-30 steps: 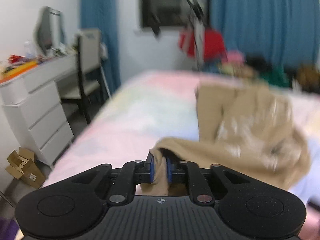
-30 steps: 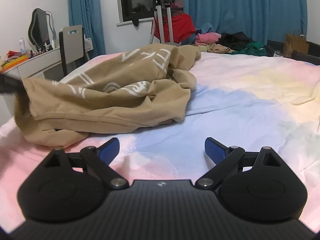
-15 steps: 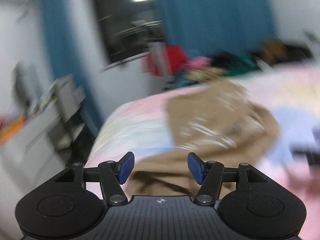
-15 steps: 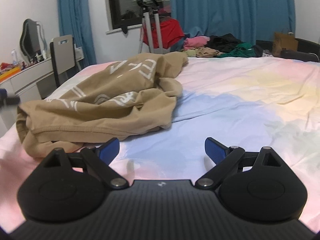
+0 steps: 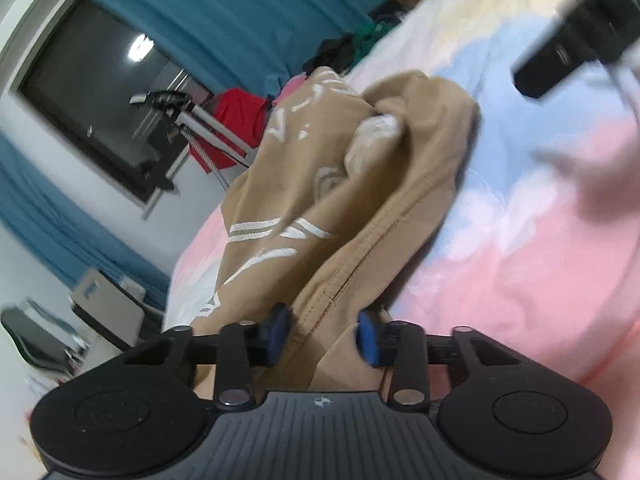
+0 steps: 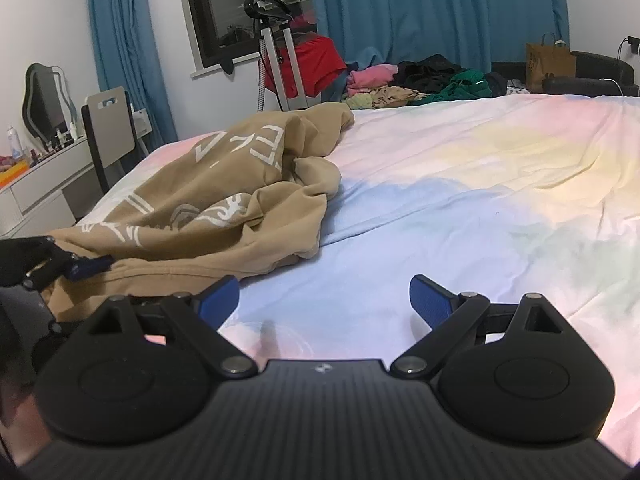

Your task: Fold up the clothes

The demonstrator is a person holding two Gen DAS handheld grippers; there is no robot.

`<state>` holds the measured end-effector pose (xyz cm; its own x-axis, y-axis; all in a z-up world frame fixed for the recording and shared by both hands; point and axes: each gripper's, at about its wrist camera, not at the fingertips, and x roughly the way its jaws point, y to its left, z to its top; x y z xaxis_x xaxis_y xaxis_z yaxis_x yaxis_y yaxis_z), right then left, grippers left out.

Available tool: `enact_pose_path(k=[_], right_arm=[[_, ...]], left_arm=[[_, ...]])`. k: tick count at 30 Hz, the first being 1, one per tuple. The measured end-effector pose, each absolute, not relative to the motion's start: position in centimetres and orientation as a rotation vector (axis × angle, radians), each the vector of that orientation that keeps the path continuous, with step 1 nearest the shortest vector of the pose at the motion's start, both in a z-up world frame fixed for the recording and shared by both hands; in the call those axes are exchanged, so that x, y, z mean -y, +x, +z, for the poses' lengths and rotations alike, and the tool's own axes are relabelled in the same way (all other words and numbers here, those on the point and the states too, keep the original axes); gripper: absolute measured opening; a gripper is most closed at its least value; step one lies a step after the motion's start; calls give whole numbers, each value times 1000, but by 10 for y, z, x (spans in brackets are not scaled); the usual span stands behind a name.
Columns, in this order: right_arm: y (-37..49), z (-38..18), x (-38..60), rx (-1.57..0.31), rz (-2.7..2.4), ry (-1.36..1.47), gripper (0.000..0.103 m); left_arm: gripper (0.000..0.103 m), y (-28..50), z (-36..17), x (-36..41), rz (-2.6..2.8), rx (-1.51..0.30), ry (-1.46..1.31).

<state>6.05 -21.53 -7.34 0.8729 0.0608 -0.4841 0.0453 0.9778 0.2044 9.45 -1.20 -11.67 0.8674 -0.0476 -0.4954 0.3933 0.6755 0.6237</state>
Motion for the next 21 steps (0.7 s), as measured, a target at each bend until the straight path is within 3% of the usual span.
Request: enact_pose_path(k=[5,13,21], right_arm=[[62,-73,212,-494,25,204,94],[49,-61,196,-376,98,152,94],[27,-46,181,-236,207,111,94]], left_arm=[[10,91,-70,-2,-300,-443,545],[6,42,-5,-33,-502,-388,230],[6,4,23,-57,-769,-335,-40]])
